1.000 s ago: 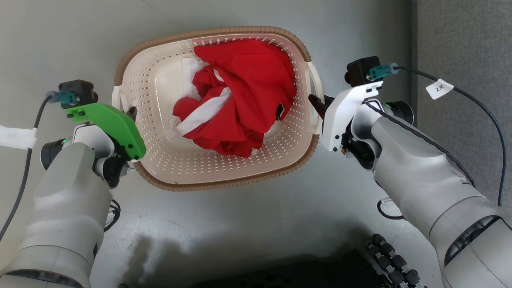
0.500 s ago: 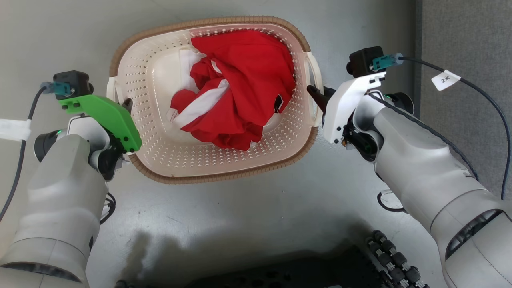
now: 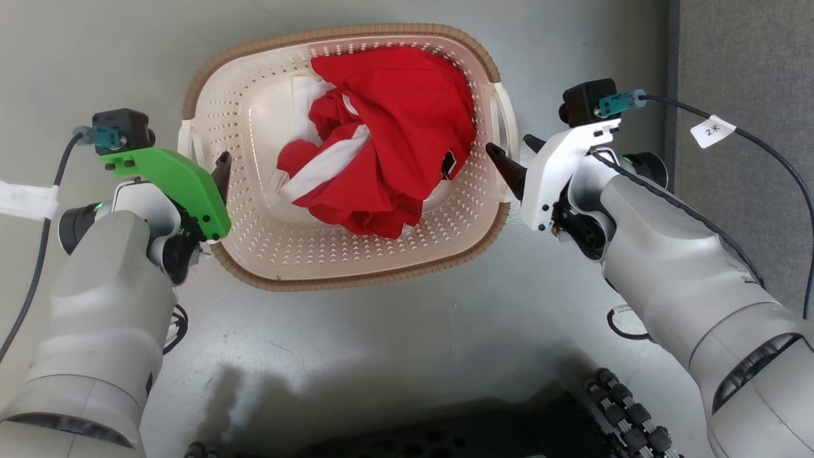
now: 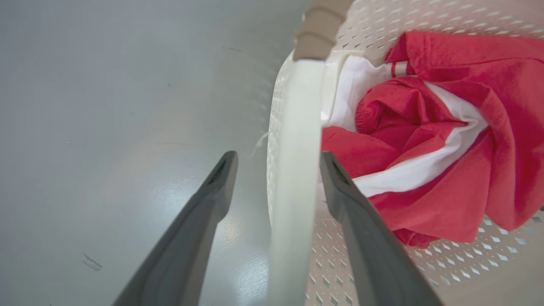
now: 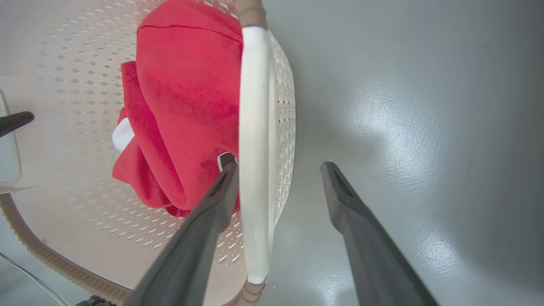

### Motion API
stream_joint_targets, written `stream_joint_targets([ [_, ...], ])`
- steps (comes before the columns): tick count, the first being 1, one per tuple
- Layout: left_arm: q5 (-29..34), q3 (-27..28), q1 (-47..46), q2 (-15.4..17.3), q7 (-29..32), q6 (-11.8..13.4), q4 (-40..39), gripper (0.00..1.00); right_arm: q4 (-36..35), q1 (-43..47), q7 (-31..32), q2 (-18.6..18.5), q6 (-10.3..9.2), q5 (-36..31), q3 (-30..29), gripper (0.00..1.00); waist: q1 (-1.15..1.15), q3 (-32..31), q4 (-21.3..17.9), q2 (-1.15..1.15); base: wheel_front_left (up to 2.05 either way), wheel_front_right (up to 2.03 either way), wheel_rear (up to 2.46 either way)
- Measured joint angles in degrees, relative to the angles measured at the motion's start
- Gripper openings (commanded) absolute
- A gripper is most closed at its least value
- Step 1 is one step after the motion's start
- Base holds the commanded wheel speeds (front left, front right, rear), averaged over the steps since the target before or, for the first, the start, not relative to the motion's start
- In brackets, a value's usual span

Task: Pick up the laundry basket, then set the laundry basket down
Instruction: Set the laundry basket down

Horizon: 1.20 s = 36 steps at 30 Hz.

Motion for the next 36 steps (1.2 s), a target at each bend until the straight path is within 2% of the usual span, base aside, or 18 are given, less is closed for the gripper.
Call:
stream_joint_targets([
  [5, -0.08, -0.38, 0.03, -0.03, -0.33, 0.00, -0.09, 1.00, 0.05, 0.04, -0.67, 0.00, 0.05, 0.47, 0.03, 1.00, 0.00, -1.14, 0.22, 0.00, 0.00, 0.00, 0.00],
  [14, 0.02, -1.51, 2.24, 0.20, -6.32, 0.00, -1.24, 1.00, 0.08, 0.97, -5.33, 0.00, 0.13, 0.46, 0.21, 1.00, 0.00, -4.80, 0.17, 0.00, 0.00, 0.00, 0.00],
  [28, 1.01, -3.48, 9.28, 0.51, -16.39, 0.00, -4.04, 1.00, 0.26, 6.81, -14.79, -1.08, 0.14, 0.48, -0.64, 1.00, 0.00, -15.61, -0.27, 0.00, 0.00, 0.00, 0.00],
  [36, 1.01, -3.07, 11.92, 1.12, -17.75, 0.00, -6.44, 1.00, -1.93, 8.44, -15.62, -2.08, 0.14, 0.30, -1.74, 1.00, 0.00, -20.99, -0.11, 0.00, 0.00, 0.00, 0.00],
])
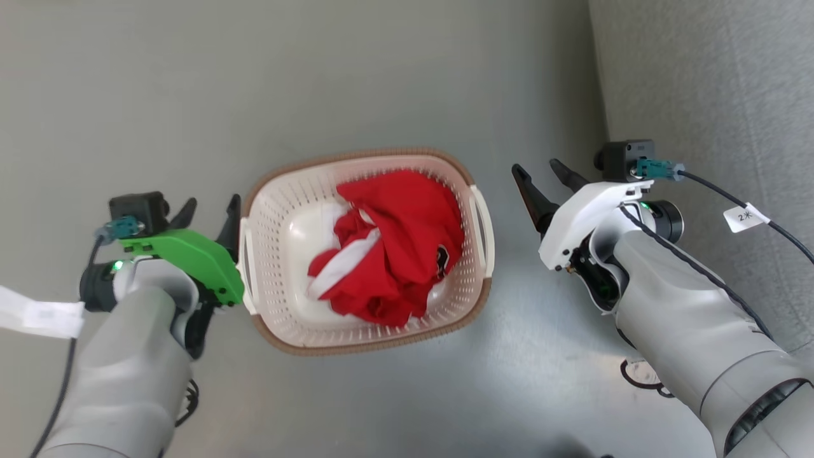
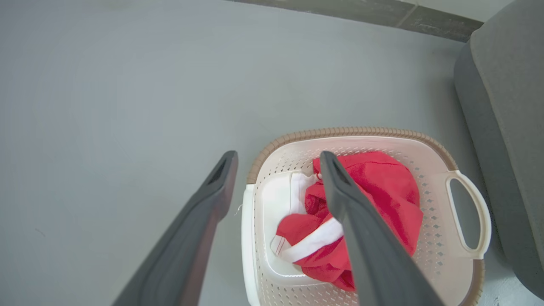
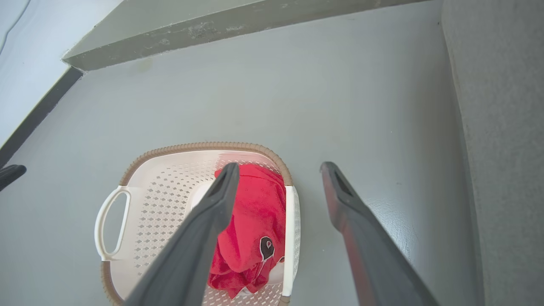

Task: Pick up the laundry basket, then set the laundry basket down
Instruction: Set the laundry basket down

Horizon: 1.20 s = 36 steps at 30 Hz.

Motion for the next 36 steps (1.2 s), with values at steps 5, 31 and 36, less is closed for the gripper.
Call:
stream_joint_targets([
  [5, 0.37, 1.23, 0.37, 1.62, -0.49, 0.00, -2.43, 1.00, -2.26, 0.07, -0.29, -0.79, -0.21, -0.90, -1.02, 1.00, 0.00, -3.45, 0.09, 0.00, 0.00, 0.00, 0.00],
  [31, 12.28, 10.79, 13.01, 6.30, -0.67, 12.15, -34.09, 1.00, -31.74, 10.92, -0.40, -10.12, -12.44, -15.38, -16.82, 1.00, 0.00, -16.51, 0.29, 0.00, 0.00, 0.00, 0.00],
  [36, 13.14, 11.39, 18.66, 6.26, -0.67, 12.96, -38.75, 1.00, -35.73, 15.49, -0.41, -11.11, -13.23, -17.78, -18.24, 1.00, 0.00, -18.99, 0.24, 0.00, 0.00, 0.00, 0.00],
])
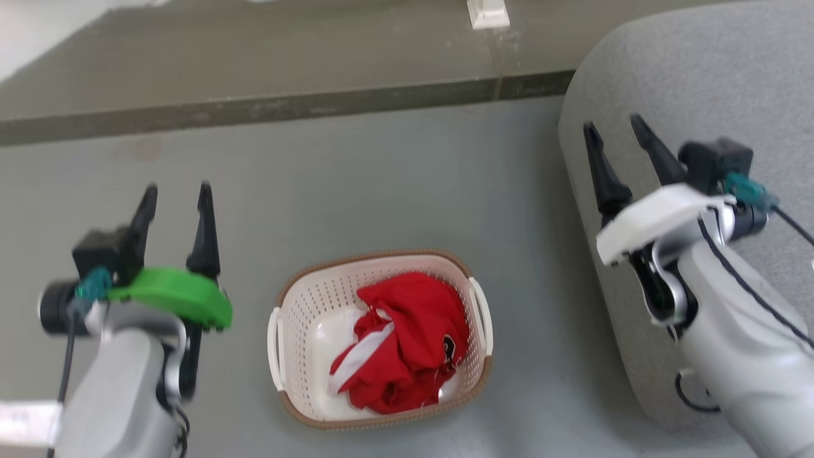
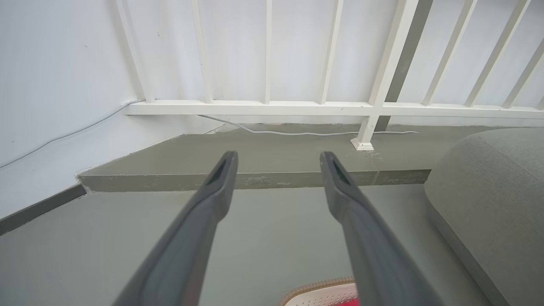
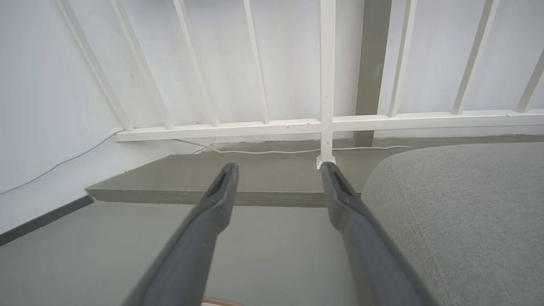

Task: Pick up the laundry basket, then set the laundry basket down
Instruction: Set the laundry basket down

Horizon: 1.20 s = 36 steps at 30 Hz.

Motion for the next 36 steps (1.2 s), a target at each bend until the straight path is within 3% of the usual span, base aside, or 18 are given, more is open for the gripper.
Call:
stream_joint_targets([
  [16, 2.91, 2.16, 16.89, -0.01, 0.00, 1.25, -8.98, 1.00, -7.35, 15.61, 0.00, -1.92, -0.98, -2.83, -3.54, 1.00, 0.00, -6.96, 0.10, 0.00, 0.00, 0.00, 0.00],
  [36, 6.97, 5.78, 25.45, -1.42, 0.83, 1.68, -14.81, 1.00, -13.57, 23.15, 0.20, -3.02, -1.00, -6.92, -7.80, 1.00, 0.00, -8.57, 0.14, 0.00, 0.00, 0.00, 0.00],
])
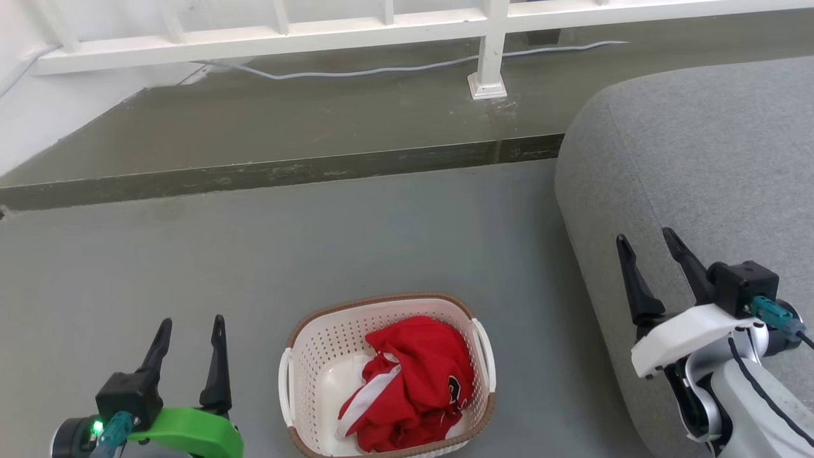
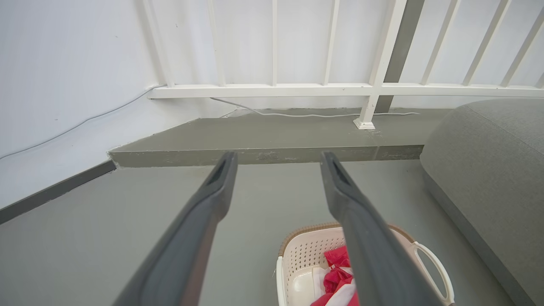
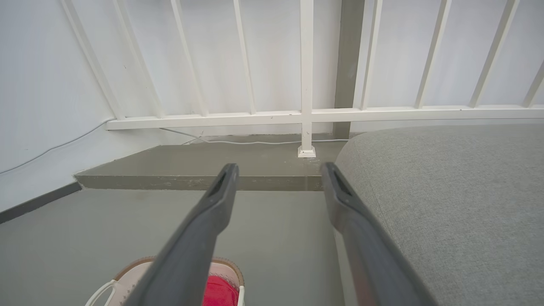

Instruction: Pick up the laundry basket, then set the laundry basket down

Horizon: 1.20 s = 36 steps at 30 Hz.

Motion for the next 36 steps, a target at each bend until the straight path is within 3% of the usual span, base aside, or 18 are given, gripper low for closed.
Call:
stream_joint_targets([
  [12, 3.01, 1.62, 1.87, -1.75, 1.86, 0.00, -3.24, 1.00, -3.28, 2.69, 1.91, 0.52, -0.01, -2.27, -1.77, 1.00, 0.00, -0.02, -0.09, 0.00, 0.00, 0.00, 0.00],
  [13, 3.20, 1.75, 1.93, -1.81, 1.98, 0.00, -3.36, 0.00, -3.57, 2.79, 1.94, 0.63, -0.01, -2.56, -1.88, 0.00, 0.00, -0.03, -0.09, 0.00, 0.00, 0.00, 0.00],
  [23, 1.47, 1.21, 2.44, -3.19, 2.03, -0.55, -1.25, 0.00, -1.79, 4.97, 1.91, 2.96, 0.59, -0.54, -1.94, 0.00, 0.00, -0.06, 0.07, 0.00, 0.00, 0.00, 0.00],
  [36, -9.53, 2.70, 2.81, -3.77, 3.49, -2.01, -1.23, 0.00, -1.91, 4.98, 4.04, 4.86, 2.14, 9.20, -5.32, 0.00, 0.00, -0.33, 0.85, 0.00, 0.00, 0.00, 0.00],
])
